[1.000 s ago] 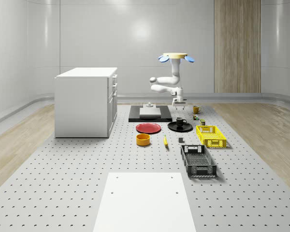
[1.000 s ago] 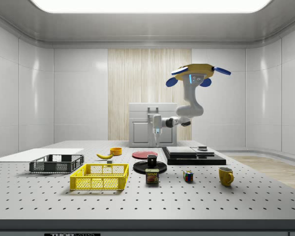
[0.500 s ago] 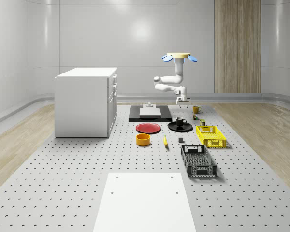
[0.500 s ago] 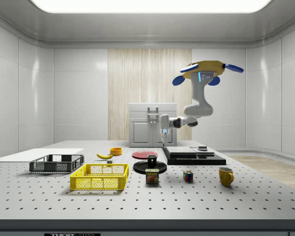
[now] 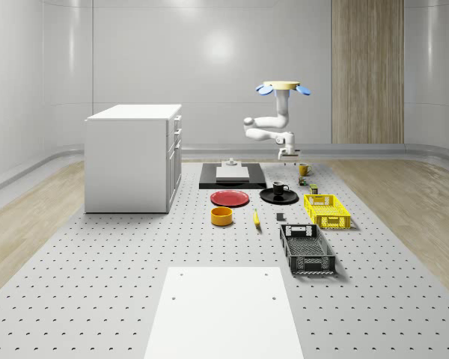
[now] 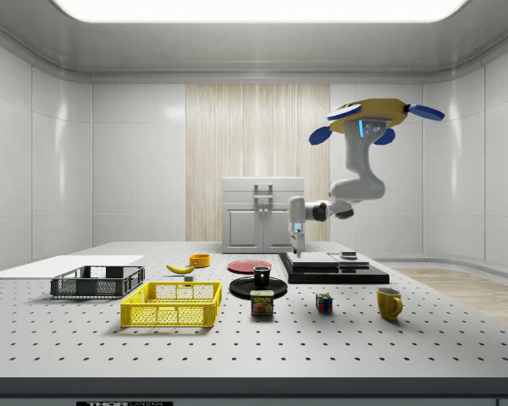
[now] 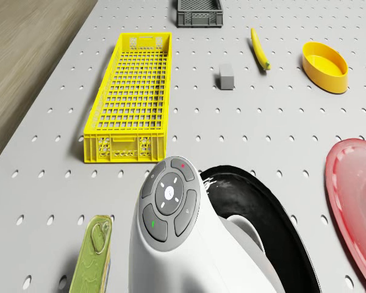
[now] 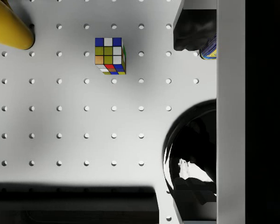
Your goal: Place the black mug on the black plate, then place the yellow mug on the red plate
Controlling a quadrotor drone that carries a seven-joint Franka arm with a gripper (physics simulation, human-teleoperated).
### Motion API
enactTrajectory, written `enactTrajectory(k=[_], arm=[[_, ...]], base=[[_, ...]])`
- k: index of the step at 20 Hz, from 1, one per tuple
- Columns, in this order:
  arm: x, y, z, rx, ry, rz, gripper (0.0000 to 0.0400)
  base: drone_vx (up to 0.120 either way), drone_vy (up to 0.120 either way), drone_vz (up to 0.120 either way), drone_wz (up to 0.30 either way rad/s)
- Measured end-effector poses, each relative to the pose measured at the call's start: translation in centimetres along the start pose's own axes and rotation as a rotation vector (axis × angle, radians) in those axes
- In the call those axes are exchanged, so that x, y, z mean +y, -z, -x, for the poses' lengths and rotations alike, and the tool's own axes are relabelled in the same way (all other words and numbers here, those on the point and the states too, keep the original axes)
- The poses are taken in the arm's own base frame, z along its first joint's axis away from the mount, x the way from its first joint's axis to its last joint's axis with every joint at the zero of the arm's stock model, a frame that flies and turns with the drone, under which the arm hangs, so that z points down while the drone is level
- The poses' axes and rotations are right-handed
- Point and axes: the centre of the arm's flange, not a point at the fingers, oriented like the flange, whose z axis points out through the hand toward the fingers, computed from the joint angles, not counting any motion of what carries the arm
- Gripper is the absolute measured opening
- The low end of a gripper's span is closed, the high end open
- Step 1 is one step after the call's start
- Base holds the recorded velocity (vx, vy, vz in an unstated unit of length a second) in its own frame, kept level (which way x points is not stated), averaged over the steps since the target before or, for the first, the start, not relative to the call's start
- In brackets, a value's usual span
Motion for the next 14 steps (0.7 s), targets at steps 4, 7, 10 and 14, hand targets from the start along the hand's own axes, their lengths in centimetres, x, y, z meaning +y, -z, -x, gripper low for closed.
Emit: enactTrajectory(k=[4,7,10,14], arm=[[0.0,0.0,0.0,0.0,0.0,0.0,0.04],[0.0,0.0,0.0,0.0,0.0,0.0,0.04],[0.0,0.0,0.0,0.0,0.0,0.0,0.04],[0.0,0.0,0.0,0.0,0.0,0.0,0.04]], base=[[-0.12,0.12,0.0,0.0],[-0.12,0.12,0.0,0.0],[-0.12,0.12,0.0,0.0],[-0.12,0.12,0.0,0.0]])
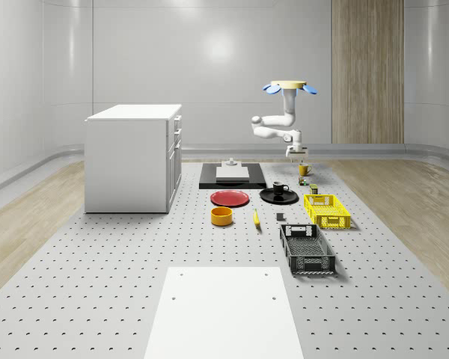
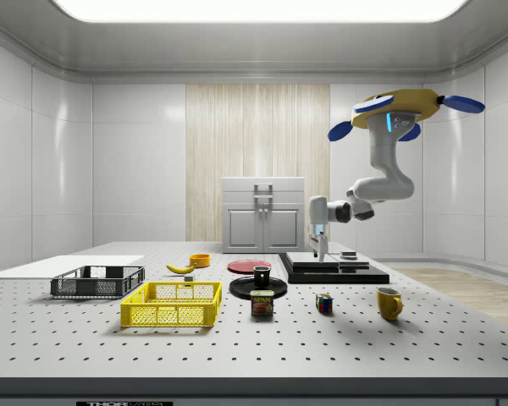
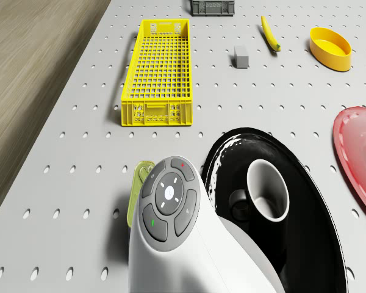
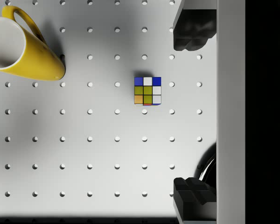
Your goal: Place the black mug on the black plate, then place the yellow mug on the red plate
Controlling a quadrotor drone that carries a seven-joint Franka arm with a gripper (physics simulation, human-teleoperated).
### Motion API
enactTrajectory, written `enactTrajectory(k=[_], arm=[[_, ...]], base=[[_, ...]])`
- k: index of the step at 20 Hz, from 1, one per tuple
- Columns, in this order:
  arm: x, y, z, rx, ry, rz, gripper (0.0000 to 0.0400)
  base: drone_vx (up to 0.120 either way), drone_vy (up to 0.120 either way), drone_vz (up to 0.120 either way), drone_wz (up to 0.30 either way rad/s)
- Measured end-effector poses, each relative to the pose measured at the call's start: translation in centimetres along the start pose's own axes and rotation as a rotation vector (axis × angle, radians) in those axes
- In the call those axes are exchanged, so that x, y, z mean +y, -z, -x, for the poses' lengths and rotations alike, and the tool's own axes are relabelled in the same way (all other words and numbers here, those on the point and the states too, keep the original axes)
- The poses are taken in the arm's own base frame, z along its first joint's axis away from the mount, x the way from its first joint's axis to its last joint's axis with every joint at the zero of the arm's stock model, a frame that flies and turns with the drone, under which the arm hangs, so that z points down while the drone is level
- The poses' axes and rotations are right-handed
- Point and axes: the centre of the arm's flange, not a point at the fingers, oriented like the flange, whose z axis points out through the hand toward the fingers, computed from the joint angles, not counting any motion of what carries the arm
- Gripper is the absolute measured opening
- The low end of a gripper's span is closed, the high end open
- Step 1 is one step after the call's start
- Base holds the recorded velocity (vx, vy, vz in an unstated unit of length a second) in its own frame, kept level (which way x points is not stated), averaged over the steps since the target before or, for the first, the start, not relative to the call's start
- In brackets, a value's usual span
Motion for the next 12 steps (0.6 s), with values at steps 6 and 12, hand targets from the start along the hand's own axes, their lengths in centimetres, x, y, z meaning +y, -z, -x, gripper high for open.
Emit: enactTrajectory(k=[6,12], arm=[[0.0,0.0,0.0,0.0,0.0,0.0,0.04],[0.0,0.0,0.0,0.0,0.0,0.0,0.04]], base=[[-0.12,0.12,0.0,0.0],[-0.12,0.113,0.0,0.0]])
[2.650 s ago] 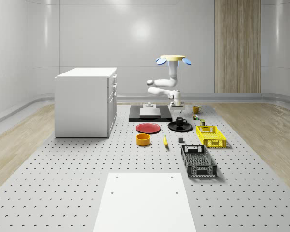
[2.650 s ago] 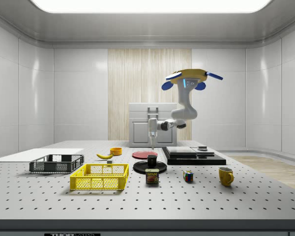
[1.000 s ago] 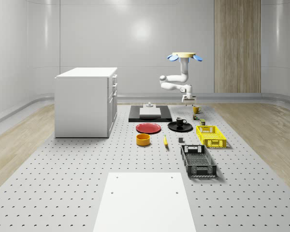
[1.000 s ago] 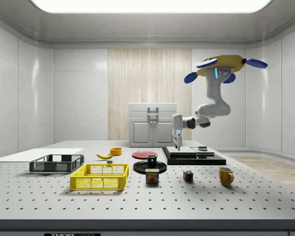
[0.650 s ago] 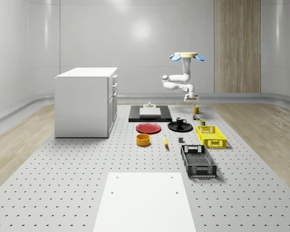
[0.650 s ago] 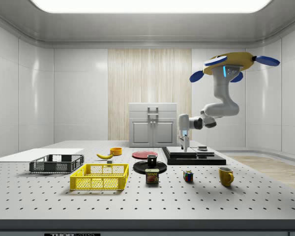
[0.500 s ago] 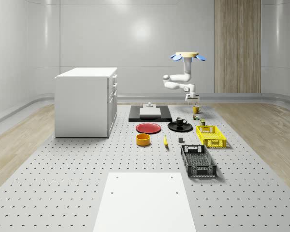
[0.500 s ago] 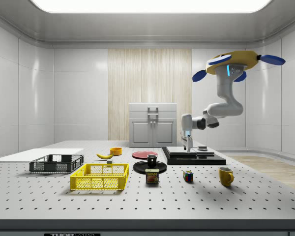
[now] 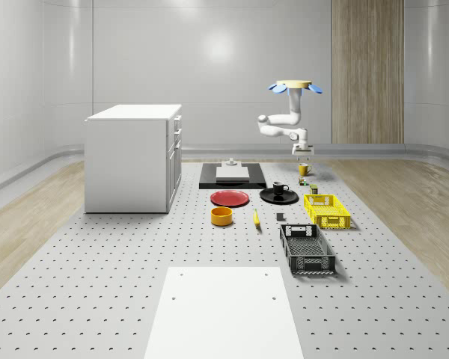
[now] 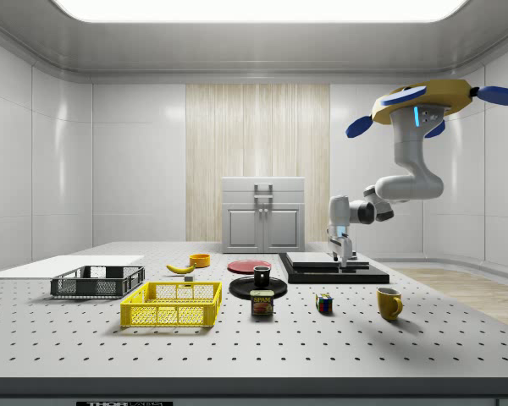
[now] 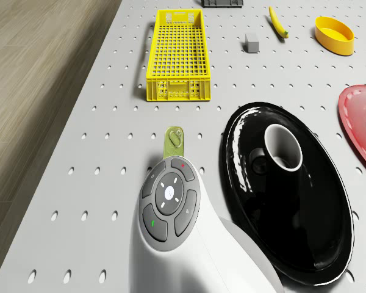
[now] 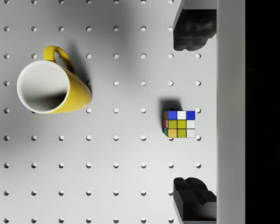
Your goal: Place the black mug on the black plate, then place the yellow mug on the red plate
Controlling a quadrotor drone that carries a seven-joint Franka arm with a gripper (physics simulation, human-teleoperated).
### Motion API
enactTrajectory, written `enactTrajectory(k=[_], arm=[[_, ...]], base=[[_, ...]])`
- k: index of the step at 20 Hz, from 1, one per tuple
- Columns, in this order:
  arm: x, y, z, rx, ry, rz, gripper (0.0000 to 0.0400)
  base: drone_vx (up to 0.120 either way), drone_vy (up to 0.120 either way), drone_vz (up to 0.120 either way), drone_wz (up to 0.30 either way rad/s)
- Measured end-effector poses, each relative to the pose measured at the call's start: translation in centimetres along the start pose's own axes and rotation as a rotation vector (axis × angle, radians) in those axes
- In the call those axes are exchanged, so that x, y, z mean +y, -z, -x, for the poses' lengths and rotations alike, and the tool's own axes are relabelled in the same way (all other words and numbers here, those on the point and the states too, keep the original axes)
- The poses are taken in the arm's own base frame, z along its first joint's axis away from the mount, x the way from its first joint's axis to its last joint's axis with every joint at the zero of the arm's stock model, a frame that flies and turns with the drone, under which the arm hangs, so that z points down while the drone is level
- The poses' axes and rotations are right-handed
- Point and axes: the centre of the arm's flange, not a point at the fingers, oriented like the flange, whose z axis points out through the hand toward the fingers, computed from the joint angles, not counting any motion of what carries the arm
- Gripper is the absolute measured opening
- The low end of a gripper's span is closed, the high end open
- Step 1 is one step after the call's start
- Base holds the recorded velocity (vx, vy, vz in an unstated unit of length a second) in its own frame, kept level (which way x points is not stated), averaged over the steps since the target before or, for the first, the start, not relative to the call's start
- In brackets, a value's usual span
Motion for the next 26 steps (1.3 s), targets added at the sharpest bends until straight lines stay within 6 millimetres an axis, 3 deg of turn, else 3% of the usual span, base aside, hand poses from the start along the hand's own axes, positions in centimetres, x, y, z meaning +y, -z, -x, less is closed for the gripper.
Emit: enactTrajectory(k=[11,16,26], arm=[[0.0,0.0,0.0,0.0,0.0,0.0,0.04],[0.0,0.0,0.0,0.0,0.0,0.0,0.04],[0.0,0.0,0.0,0.0,0.0,0.0,0.04]], base=[[-0.12,0.0,0.0,0.0],[-0.12,0.0,-0.104,0.0],[-0.12,0.0,0.0,0.0]])
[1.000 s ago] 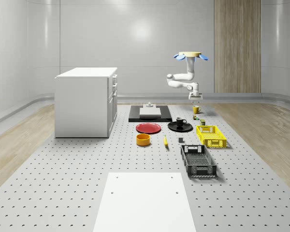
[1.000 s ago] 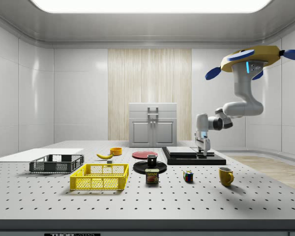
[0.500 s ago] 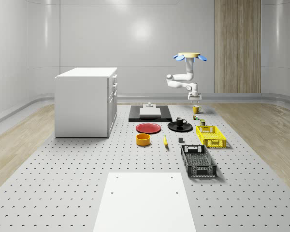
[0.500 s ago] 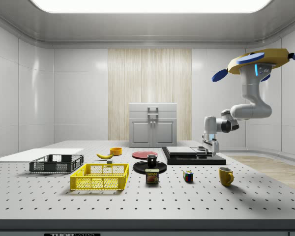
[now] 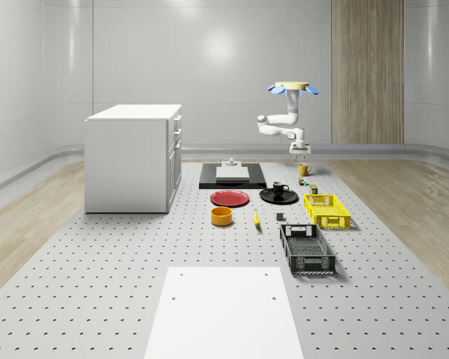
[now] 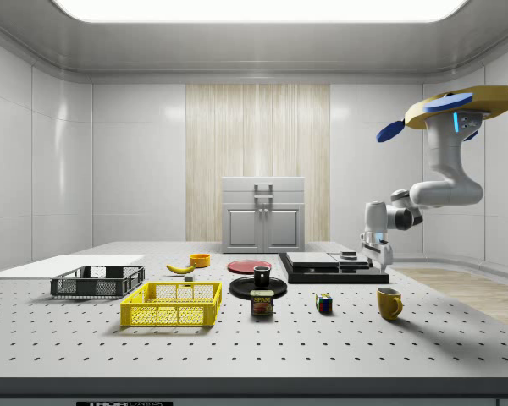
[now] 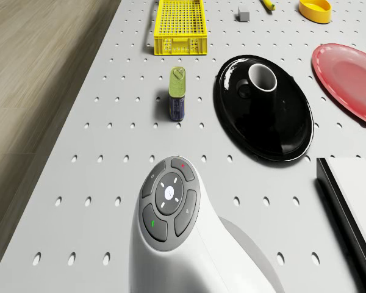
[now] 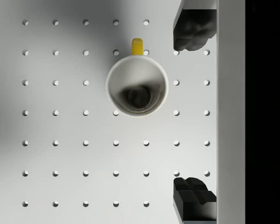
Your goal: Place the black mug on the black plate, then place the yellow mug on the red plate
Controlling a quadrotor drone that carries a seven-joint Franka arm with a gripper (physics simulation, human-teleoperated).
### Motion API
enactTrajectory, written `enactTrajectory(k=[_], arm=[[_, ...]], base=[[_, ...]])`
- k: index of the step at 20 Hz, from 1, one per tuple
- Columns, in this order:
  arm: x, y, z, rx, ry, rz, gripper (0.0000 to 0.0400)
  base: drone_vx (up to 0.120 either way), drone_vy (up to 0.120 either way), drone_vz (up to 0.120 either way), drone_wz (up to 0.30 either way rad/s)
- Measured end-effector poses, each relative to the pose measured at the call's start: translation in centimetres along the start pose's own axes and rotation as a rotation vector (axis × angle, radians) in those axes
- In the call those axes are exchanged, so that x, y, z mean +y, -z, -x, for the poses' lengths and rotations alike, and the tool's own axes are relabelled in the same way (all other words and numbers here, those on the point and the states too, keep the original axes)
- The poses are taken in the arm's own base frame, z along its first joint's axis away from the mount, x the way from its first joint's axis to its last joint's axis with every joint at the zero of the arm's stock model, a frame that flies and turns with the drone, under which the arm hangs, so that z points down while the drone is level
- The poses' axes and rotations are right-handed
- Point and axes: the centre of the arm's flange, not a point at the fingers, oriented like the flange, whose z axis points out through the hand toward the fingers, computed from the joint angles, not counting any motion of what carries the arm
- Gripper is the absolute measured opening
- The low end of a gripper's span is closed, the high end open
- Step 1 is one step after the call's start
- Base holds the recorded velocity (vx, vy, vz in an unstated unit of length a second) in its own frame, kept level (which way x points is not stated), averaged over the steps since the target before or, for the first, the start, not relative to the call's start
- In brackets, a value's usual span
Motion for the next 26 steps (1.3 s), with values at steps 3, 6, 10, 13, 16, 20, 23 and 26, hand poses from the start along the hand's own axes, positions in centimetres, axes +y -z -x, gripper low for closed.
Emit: enactTrajectory(k=[3,6,10,13,16,20,23,26], arm=[[0.0,0.0,0.0,0.0,0.0,0.0,0.04],[0.0,0.0,0.0,0.0,0.0,0.0,0.04],[0.0,-0.9,0.0,0.0,0.0,0.0,0.04],[0.0,-2.1,0.0,0.0,0.0,0.0,0.04],[0.0,-3.3,0.0,0.0,0.0,0.0,0.04],[0.0,-5.0,0.0,0.0,0.0,0.0,0.04],[0.0,-6.3,0.0,0.0,0.0,0.0,0.04],[0.0,-7.3,0.0,0.0,0.0,0.0,0.04]], base=[[-0.12,0.0,0.0,0.0],[-0.08,0.0,0.0,0.0],[0.0,0.0,0.0,0.0],[0.0,0.0,0.0,0.0],[0.0,0.0,0.0,0.0],[0.0,0.0,0.0,0.0],[0.0,0.0,0.0,0.0],[0.0,0.0,0.0,0.0]])
